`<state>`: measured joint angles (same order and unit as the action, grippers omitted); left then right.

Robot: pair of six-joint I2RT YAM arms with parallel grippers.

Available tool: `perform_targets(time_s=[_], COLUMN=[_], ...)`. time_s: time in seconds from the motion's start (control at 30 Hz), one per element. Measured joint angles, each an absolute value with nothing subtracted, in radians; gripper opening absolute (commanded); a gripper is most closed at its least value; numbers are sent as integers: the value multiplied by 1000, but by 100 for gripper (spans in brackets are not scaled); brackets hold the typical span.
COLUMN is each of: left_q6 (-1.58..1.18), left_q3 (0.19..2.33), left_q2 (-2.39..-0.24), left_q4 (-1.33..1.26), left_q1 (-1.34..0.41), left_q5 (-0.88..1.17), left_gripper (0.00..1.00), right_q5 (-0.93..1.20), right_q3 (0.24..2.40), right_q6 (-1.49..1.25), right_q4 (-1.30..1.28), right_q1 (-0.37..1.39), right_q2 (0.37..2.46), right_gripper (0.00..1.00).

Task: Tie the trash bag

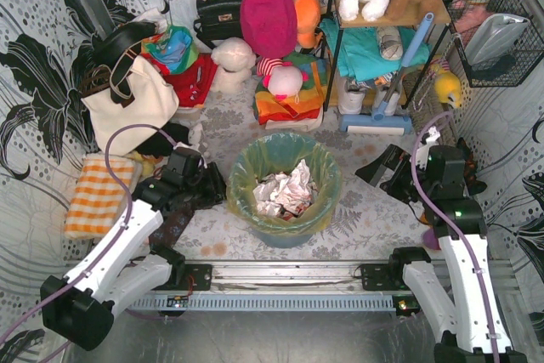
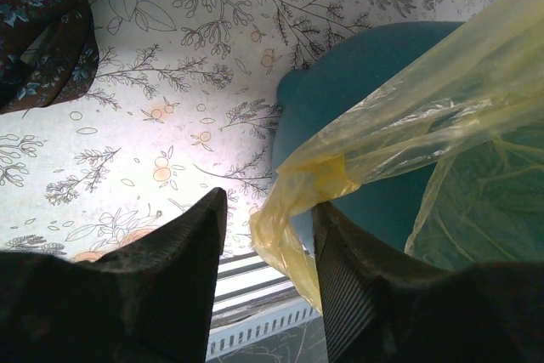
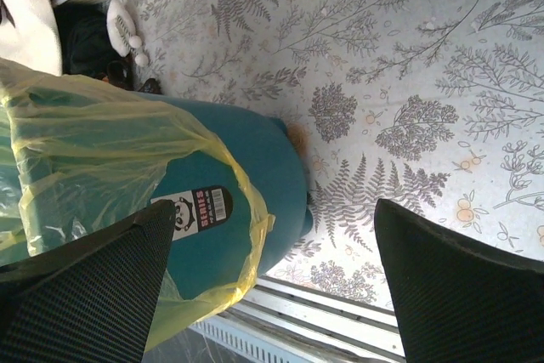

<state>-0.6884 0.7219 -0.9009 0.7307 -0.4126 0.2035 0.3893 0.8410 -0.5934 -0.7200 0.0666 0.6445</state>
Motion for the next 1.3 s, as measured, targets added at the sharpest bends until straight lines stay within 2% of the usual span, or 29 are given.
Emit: perform_targets(time_s=[0.17,0.3,0.43,0.53,0.77,1.13,1.3], left_q6=[-695,-703,-707,-707,-706,-701,-698], left_q3=[714,691,688,688,688,688,688], left_q2=[-902,-902,-902,-902,-903,-903,-913], left_q4=[720,712,711,710,699,667,665], left_q1=[-421,-429,-432,-432,-432,-438,-438], left_q5=[217,229,229,234,256,310,319], left_gripper=[44,38,21,18,13,11,11], right_q5=[405,412,439,479,555,678,697], right_q3=[813,812,780,743,662,585,582], right_q6=[-617,-628,-645,-660,-703,-752,-752], right_q4=[-714,-707,-676,-652,-611,-597,-593], right_q1=[67,67,67,67,67,67,75], right_q2=[625,624,614,613,579,519,544], right_gripper=[99,94,87,83,68,49,47])
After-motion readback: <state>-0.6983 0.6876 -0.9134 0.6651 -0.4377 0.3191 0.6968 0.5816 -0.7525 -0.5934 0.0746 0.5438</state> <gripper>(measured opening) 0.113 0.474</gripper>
